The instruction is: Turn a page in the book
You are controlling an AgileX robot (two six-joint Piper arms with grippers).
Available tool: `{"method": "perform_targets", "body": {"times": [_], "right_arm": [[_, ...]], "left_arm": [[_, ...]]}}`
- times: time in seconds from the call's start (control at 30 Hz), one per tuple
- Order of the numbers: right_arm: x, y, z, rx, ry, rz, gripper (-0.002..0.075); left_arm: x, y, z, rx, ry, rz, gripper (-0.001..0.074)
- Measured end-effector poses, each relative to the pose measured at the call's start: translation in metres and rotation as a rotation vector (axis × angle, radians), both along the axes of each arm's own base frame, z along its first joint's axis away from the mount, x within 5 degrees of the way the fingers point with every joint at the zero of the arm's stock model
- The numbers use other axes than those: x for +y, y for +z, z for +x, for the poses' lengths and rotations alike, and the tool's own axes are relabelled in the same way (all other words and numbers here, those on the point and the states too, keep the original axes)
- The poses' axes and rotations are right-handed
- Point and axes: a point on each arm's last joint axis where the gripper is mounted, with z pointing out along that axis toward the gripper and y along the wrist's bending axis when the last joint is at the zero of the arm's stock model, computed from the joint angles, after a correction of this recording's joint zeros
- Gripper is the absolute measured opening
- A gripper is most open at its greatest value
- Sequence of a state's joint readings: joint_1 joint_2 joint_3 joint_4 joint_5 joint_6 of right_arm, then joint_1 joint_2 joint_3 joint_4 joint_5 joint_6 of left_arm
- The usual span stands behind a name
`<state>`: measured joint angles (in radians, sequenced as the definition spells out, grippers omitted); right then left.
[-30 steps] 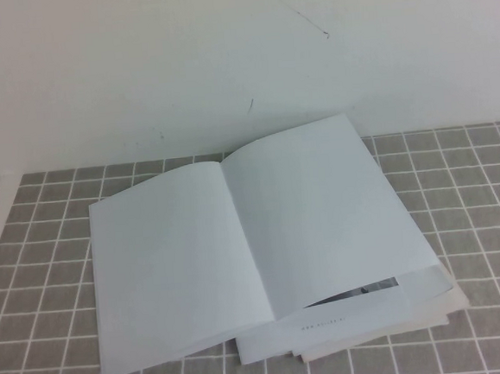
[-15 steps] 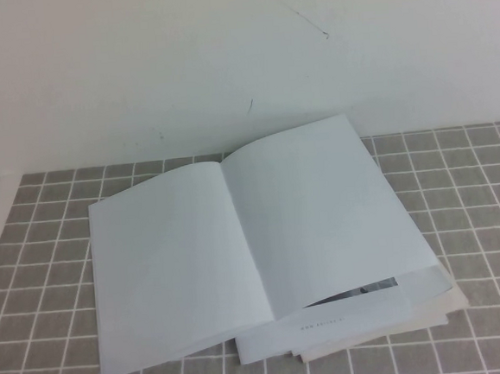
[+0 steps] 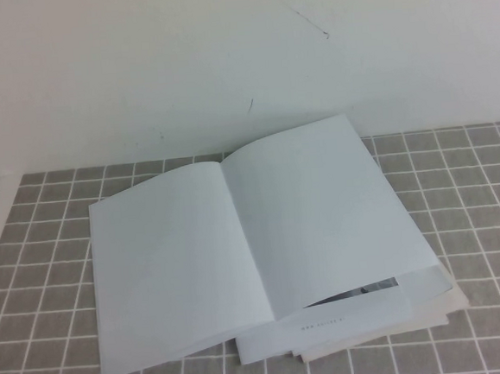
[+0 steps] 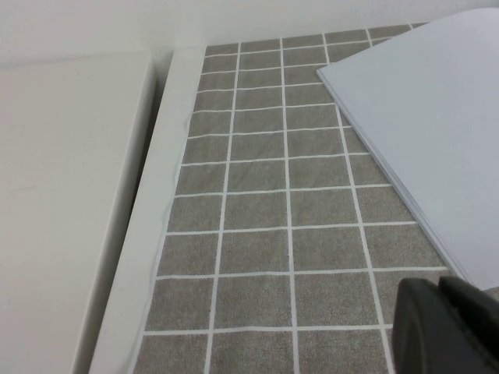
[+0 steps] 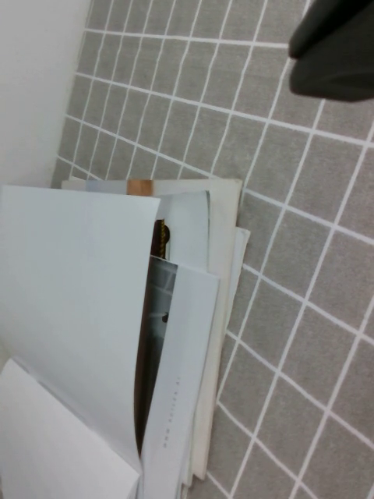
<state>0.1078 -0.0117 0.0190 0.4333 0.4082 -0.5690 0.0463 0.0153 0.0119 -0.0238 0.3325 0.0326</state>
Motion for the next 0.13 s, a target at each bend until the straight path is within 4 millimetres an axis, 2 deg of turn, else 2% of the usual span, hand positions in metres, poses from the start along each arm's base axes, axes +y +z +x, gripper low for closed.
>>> {"method": "perform_targets", "body": {"times": [0.13], "right_arm": [[0.0000,-0.0001,-0.0001,0.001,0.001,0.000,-0.0003]], "left_arm": [[0.0000,0.0000,0.0000,0.000,0.000,0.000,-0.0004]]}}
